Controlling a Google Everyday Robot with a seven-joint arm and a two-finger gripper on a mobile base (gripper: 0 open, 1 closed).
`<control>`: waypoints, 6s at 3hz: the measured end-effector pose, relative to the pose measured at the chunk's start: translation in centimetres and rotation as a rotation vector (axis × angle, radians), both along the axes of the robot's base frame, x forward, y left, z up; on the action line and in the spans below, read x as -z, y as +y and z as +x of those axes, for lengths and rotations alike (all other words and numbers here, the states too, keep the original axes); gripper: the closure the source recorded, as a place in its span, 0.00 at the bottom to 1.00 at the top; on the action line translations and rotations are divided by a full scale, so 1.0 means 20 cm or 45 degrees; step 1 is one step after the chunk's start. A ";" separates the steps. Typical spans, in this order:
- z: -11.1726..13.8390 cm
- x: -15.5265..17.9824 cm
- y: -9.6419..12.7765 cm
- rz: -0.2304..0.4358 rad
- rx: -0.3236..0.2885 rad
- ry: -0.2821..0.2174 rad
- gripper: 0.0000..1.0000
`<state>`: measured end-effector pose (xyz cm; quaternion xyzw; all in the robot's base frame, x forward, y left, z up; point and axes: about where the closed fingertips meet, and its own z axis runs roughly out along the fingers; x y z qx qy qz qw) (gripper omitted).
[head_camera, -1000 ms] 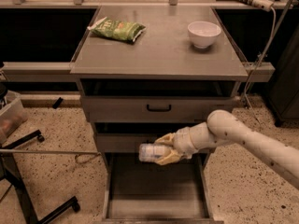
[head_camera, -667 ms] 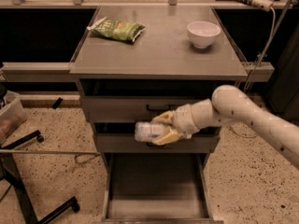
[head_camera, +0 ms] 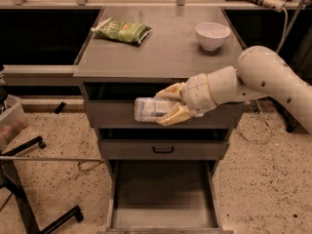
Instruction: Pick blue plastic bottle from bottom drawer and place on counter
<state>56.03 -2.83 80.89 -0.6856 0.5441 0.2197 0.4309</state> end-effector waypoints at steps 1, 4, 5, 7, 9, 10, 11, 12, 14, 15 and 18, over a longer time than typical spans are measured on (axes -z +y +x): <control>0.00 0.00 0.00 0.000 0.000 0.000 1.00; 0.44 -0.84 0.23 0.013 -0.037 -0.429 1.00; 0.68 -0.94 0.29 -0.045 0.085 -0.472 1.00; 1.00 -0.74 0.25 -0.168 0.255 -0.324 1.00; 1.07 -0.51 0.27 -0.294 0.240 -0.171 1.00; 1.06 -0.39 0.27 -0.327 0.216 -0.096 1.00; 1.06 -0.29 0.27 -0.343 0.197 -0.036 1.00; 1.06 -0.29 0.27 -0.343 0.196 -0.035 1.00; 1.06 -0.29 0.27 -0.343 0.196 -0.035 0.58; 1.06 -0.29 0.27 -0.344 0.196 -0.035 0.35; 1.06 -0.29 0.28 -0.344 0.196 -0.035 0.00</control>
Offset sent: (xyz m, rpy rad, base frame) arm 0.0471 0.0267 0.1222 -0.0115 -0.2635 0.0785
